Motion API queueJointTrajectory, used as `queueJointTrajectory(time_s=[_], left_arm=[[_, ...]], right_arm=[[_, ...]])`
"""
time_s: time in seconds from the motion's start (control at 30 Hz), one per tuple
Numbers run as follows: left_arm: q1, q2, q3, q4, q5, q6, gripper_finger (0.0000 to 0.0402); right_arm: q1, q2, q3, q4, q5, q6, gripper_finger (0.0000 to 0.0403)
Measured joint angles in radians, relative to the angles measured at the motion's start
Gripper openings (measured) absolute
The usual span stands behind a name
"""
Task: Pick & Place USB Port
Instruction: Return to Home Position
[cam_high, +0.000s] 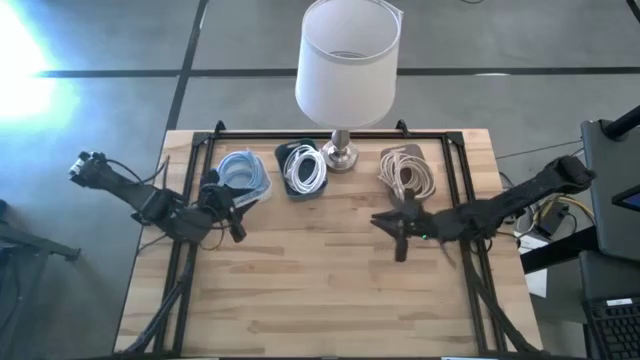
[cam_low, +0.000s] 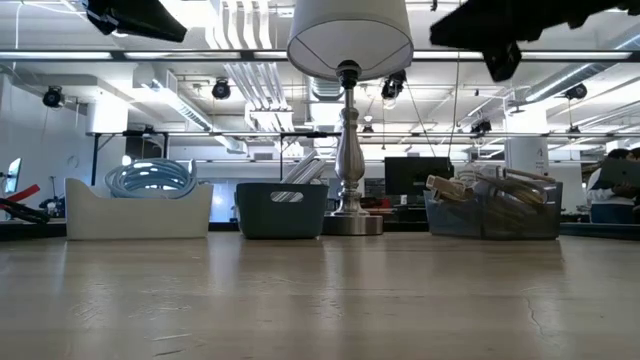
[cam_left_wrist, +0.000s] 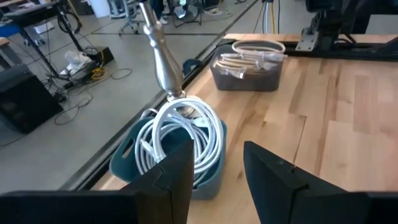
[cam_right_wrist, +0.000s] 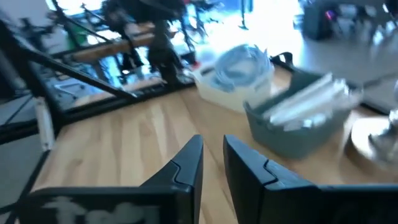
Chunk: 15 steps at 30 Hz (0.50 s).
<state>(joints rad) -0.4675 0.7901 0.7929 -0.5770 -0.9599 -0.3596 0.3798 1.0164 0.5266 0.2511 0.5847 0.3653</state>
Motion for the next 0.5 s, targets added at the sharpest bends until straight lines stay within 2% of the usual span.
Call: queueJointTrajectory(time_s=[0.2, 0.33, 0.5], left_arm=[[0.001, -0.090, -0.064, 0.016, -0.007, 0.020, 0.0142], [0.001, -0.161, -0.163, 0.128, -0.008, 0.040, 0.0142], [0.002, -0.249, -0.302, 0.329, 0.003, 0.154, 0.0142]], right_arm=[[-0.044, -0.209, -0.028, -0.140, -0.135, -0.135, 0.0070], [-0.086, -0.323, -0.086, -0.163, -0.198, -0.142, 0.0076], [-0.134, -0.428, -0.178, -0.166, -0.220, -0.149, 0.0080]])
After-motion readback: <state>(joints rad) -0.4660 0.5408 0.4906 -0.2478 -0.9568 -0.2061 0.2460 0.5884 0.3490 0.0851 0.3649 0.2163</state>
